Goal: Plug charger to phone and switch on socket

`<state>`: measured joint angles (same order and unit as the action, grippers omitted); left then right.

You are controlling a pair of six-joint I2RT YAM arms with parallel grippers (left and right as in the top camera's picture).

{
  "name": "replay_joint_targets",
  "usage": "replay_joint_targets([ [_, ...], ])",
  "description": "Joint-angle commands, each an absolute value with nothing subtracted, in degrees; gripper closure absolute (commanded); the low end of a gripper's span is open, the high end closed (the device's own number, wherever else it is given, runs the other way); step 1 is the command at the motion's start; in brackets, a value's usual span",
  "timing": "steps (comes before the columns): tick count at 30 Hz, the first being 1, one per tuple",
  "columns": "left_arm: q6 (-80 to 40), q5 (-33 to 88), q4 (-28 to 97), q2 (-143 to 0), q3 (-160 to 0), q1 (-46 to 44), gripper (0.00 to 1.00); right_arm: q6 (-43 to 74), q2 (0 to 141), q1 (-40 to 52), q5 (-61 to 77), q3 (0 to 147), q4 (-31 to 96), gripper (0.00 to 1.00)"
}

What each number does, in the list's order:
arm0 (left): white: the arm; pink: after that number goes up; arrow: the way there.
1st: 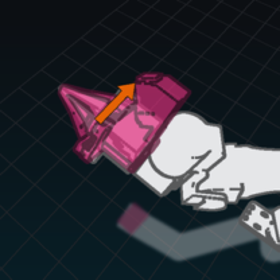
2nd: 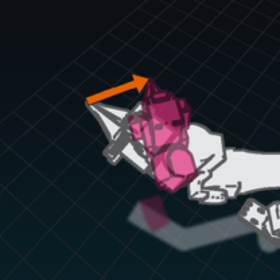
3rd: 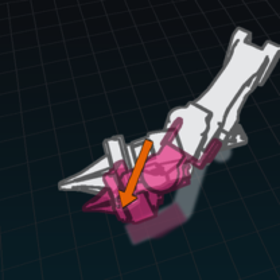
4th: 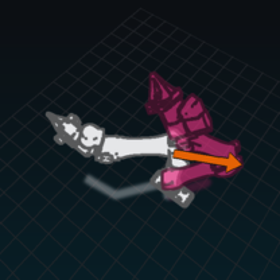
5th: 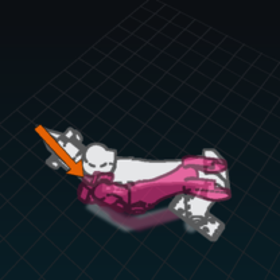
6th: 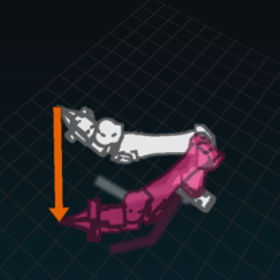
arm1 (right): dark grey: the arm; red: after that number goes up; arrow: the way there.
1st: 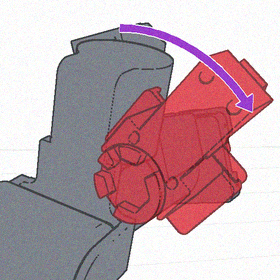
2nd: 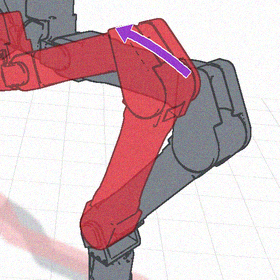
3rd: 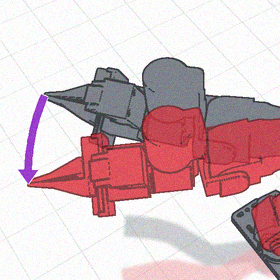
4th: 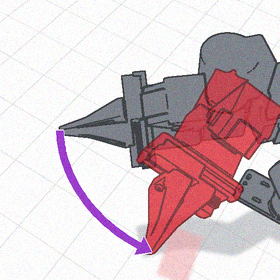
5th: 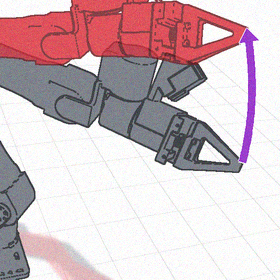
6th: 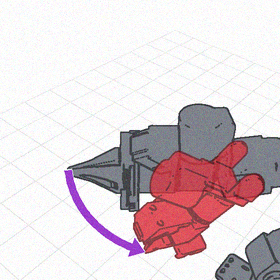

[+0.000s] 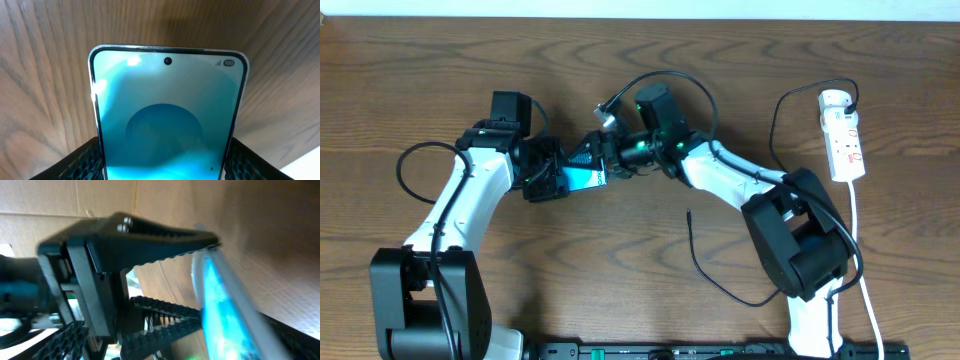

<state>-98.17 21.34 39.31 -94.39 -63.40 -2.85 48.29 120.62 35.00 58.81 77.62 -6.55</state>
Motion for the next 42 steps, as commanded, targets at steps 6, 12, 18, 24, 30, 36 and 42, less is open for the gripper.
replay_joint_targets([
  [6, -99.35, 25.10, 39.31, -94.19, -63.59, -2.96, 0.93, 46.63, 120.46, 36.47, 57.74, 78.22, -6.13, 0.03],
  [12, -99.33, 26.39, 39.33, -94.19, -63.59, -2.92, 0.93, 45.71, 120.46, 36.25, 57.49, 78.22, -4.19, 0.11],
  [18, -99.31, 25.82, 39.33, -94.19, -63.59, -2.92, 0.93, 45.54, 120.46, 35.64, 57.80, 78.22, -4.03, 0.19],
  [24, -99.31, 24.82, 39.33, -94.19, -63.59, -2.92, 0.93, 45.28, 120.46, 35.29, 58.59, 78.22, -4.05, 0.22],
  [30, -99.24, 24.60, 39.35, -94.19, -63.59, -2.55, 0.92, 45.12, 120.46, 35.16, 58.65, 78.22, -4.05, 0.21],
  [36, -98.65, 24.71, 39.59, -94.19, -63.59, -1.67, 0.93, 45.08, 120.46, 35.11, 58.61, 78.22, -4.05, 0.21],
  [42, -98.65, 24.82, 39.55, -94.19, -63.59, -1.67, 0.93, 44.45, 120.46, 35.11, 58.63, 78.22, -4.05, 0.21],
])
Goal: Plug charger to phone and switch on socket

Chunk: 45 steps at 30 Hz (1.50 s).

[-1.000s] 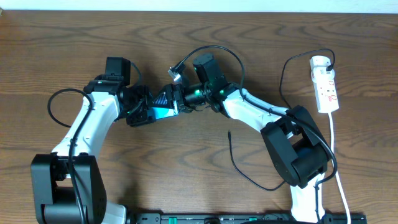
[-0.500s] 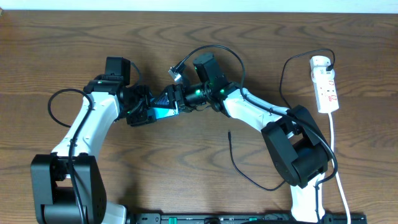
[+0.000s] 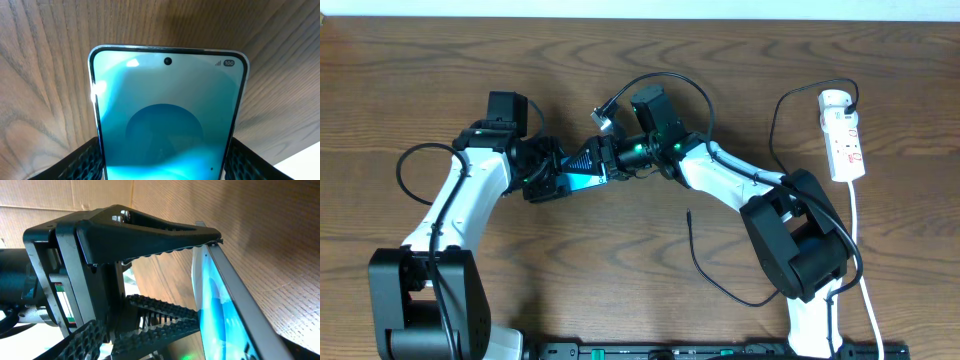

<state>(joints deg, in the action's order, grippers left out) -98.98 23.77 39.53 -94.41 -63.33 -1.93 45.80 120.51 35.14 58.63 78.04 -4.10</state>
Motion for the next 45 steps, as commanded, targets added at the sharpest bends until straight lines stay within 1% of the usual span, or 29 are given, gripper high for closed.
replay_joint_targets([
  [1, -98.65, 24.82, 39.53, -94.19, -63.59, -1.67, 0.93, 44.45, 120.46, 35.11, 58.63, 78.22, -4.05, 0.21],
  [24, -96.47, 24.51, 40.21, -94.19, -63.59, 0.32, 0.93, 44.01, 120.46, 34.06, 59.46, 78.22, -4.03, 0.22],
  [29, -96.49, 27.59, 40.16, -94.19, -63.59, 0.32, 0.93, 43.59, 120.46, 34.11, 58.61, 78.22, -3.81, 0.36],
  [33, -96.47, 29.74, 40.03, -94.19, -63.59, 0.32, 0.93, 43.59, 120.46, 34.28, 58.59, 78.22, -3.79, 0.40],
  [35, -96.25, 30.89, 39.94, -94.19, -63.59, 0.30, 0.93, 43.33, 120.46, 34.28, 58.39, 78.22, -3.81, 0.47],
  [37, -96.25, 31.14, 39.94, -94.19, -63.59, 0.30, 0.93, 43.13, 120.46, 34.28, 58.39, 78.22, -3.77, 0.52],
  [38, -96.23, 31.11, 39.97, -94.19, -63.59, 0.30, 0.93, 43.16, 120.46, 34.28, 58.39, 78.22, -3.55, 0.59],
  [40, -96.01, 31.14, 39.97, -94.19, -63.59, 0.30, 0.93, 43.16, 120.46, 34.28, 58.37, 78.22, -3.40, 0.65],
  [44, -96.01, 31.11, 39.97, -94.19, -63.59, 0.19, 0.93, 43.13, 120.46, 34.41, 57.69, 78.22, -3.38, 0.71],
  [45, -95.77, 31.11, 39.94, -94.19, -63.59, 0.14, 0.93, 43.11, 120.46, 34.52, 57.49, 78.22, -3.36, 0.71],
])
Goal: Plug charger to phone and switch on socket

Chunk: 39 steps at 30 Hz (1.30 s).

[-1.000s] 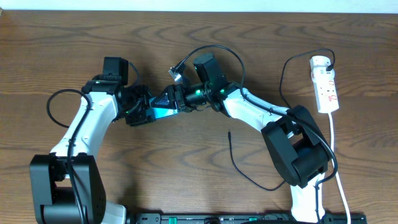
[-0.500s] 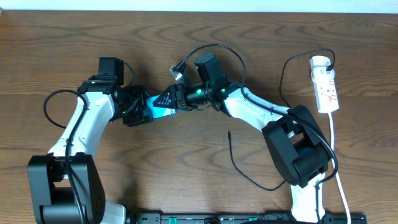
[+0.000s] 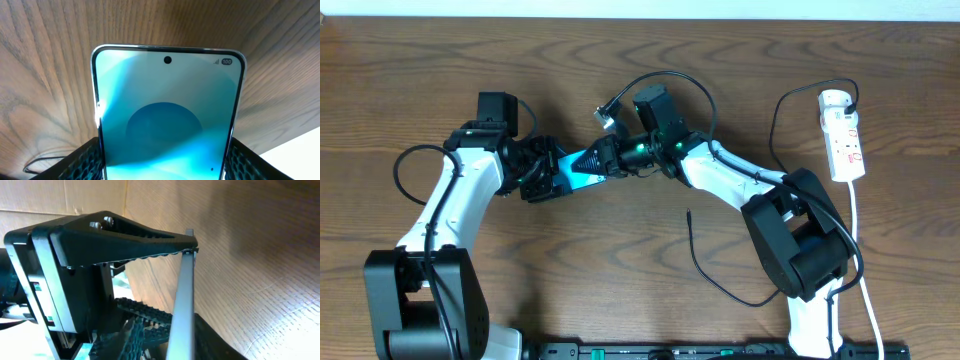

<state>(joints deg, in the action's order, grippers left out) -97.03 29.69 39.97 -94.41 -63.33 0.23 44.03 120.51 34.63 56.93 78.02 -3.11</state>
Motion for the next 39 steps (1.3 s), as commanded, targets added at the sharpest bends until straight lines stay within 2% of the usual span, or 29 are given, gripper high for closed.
replay_joint_targets([
  [1, -95.39, 31.11, 39.97, -94.19, -63.59, 0.14, 0.93, 42.96, 120.46, 34.63, 57.34, 78.22, -3.36, 0.70],
  [7, -94.72, 31.09, 39.94, -94.19, -63.59, 0.14, 0.93, 42.52, 120.46, 34.65, 57.30, 78.22, -3.36, 0.65],
  [13, -94.08, 31.05, 39.97, -94.19, -63.59, 0.14, 0.93, 41.45, 120.46, 34.63, 55.11, 78.22, -0.71, 0.65],
  [34, -92.42, 26.33, 39.97, -94.19, -63.59, -2.61, 0.93, 40.99, 120.46, 34.65, 51.81, 78.22, 2.61, 0.68],
  [39, -92.42, 26.35, 39.97, -94.19, -63.59, -2.61, 0.93, 41.01, 120.46, 34.65, 51.44, 78.22, 2.63, 0.73],
])
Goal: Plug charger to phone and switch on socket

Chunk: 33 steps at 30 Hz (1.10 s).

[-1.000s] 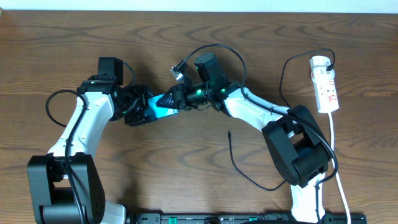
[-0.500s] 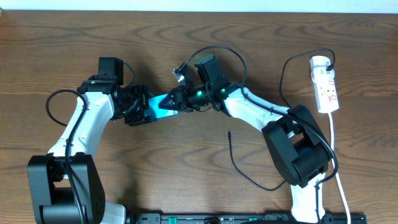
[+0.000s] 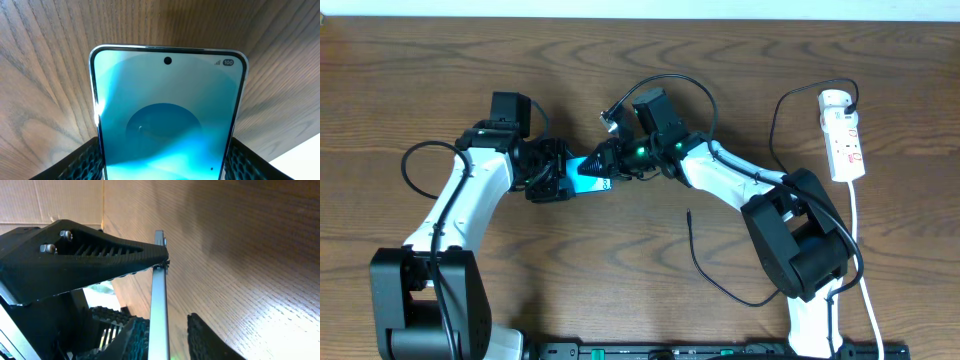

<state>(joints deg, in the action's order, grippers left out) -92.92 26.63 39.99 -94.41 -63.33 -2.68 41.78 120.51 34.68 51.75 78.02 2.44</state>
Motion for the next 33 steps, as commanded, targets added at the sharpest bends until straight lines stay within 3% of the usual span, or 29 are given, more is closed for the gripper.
replay_joint_targets([
  [1, -92.44, 26.35, 39.94, -94.19, -63.59, -2.61, 0.93, 41.04, 120.46, 34.68, 51.31, 78.22, 2.66, 0.74],
  [15, -92.64, 27.66, 39.70, -94.19, -63.59, -2.61, 0.93, 41.06, 120.46, 35.35, 50.00, 78.22, 2.63, 0.78],
  [20, -92.64, 27.64, 39.72, -94.19, -63.59, -2.61, 0.93, 41.06, 120.46, 35.35, 50.02, 78.22, 2.66, 0.83],
  [24, -92.62, 27.62, 39.72, -94.19, -63.59, -2.61, 0.93, 41.06, 120.46, 35.35, 50.02, 78.22, 2.66, 0.96],
  [33, -92.62, 27.59, 39.72, -94.19, -63.59, -2.61, 0.93, 41.06, 120.46, 35.33, 50.02, 78.22, 2.66, 0.99],
])
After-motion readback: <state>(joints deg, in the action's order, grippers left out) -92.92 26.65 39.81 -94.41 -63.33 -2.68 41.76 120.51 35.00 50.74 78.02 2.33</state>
